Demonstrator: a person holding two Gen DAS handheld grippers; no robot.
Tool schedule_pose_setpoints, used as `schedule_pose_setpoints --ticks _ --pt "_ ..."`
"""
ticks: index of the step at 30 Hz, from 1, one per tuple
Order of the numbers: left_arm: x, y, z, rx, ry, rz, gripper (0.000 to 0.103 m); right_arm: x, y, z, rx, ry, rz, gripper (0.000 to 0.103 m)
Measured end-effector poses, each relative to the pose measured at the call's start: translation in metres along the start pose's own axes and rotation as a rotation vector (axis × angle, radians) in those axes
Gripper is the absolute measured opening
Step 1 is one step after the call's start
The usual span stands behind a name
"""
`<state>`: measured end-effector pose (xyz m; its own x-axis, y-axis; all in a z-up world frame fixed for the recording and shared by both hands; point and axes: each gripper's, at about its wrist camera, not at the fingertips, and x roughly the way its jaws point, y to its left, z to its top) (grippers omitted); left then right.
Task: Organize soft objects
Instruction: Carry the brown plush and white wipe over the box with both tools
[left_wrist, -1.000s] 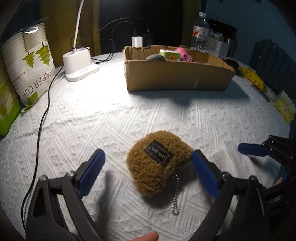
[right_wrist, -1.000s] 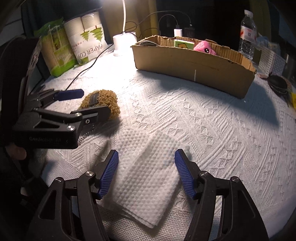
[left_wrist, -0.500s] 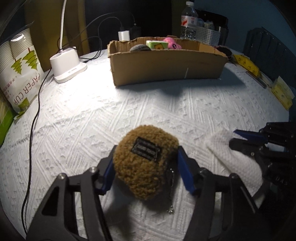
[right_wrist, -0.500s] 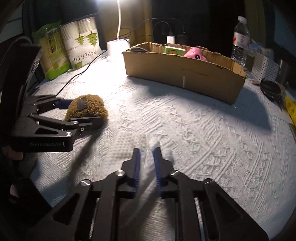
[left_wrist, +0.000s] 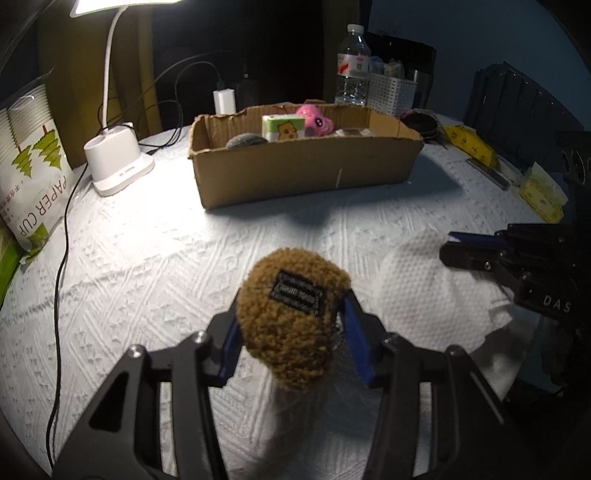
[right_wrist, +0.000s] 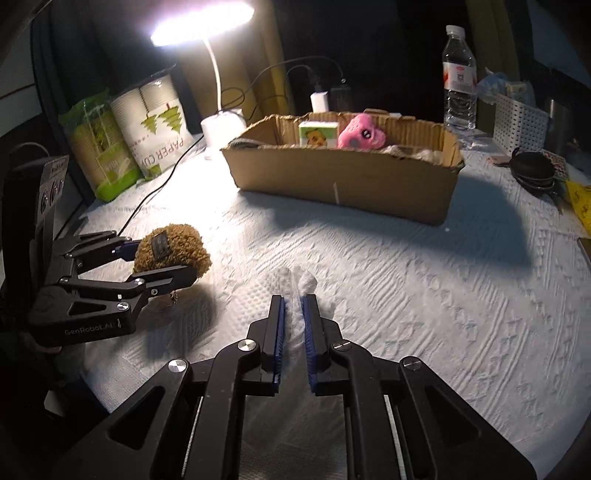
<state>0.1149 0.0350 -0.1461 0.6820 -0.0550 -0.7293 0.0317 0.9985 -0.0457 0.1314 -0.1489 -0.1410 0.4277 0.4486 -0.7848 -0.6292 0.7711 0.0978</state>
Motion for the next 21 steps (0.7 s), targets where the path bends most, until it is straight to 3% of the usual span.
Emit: schedule_pose_setpoints --ticks 21 --pt "-0.01 -0.009 0.056 -0.011 -0.091 -0.021 0.05 -0.037 -0.052 0.053 0.058 -0.141 0.016 0.012"
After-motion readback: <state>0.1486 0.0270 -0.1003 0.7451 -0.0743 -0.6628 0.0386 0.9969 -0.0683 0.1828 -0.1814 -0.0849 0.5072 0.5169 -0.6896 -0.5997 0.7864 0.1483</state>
